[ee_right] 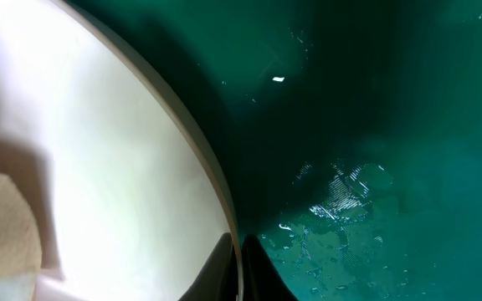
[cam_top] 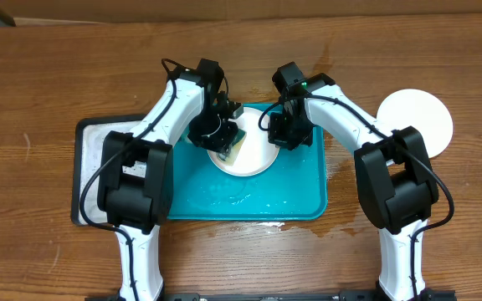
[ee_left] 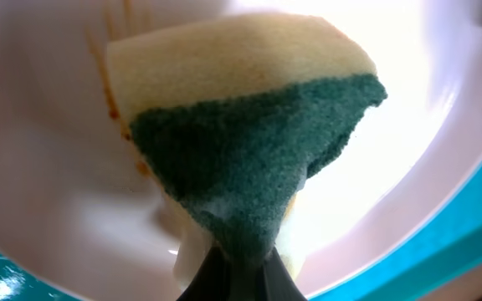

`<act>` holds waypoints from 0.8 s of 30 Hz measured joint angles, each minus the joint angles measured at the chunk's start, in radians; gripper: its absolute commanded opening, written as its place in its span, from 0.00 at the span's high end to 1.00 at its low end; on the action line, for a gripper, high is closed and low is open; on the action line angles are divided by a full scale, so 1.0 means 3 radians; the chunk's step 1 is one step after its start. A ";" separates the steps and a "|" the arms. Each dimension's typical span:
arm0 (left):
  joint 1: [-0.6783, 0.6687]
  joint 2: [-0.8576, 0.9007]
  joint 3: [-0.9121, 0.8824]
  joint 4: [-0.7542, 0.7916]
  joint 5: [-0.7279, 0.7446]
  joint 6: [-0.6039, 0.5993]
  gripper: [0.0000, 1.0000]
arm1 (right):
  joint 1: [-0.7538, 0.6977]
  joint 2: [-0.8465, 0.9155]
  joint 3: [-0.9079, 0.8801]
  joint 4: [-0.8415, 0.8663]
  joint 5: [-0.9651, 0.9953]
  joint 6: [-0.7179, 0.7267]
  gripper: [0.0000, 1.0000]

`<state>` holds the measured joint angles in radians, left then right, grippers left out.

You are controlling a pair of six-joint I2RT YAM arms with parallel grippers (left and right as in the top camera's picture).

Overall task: Clean dirty plates on tray and stack at the side
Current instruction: 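Bring the sponge in the left gripper onto the white plate, then scrub the white plate with the sponge while the right gripper holds it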

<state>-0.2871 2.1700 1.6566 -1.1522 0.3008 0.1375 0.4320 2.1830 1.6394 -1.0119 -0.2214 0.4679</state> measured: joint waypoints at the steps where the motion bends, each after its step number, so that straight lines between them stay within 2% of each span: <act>1: -0.0005 0.0009 0.0000 0.0019 -0.0042 0.0003 0.96 | 0.0000 0.0000 0.0000 0.0000 -0.0001 -0.0001 0.96; 24: -0.0005 0.0018 -0.0003 0.0430 -0.0336 0.0004 0.96 | 0.0000 0.0000 0.0001 -0.0015 0.0000 0.0011 0.96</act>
<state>-0.2886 2.1754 1.6558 -1.0233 0.2001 0.1387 0.4320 2.1830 1.6398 -1.0164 -0.2214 0.4713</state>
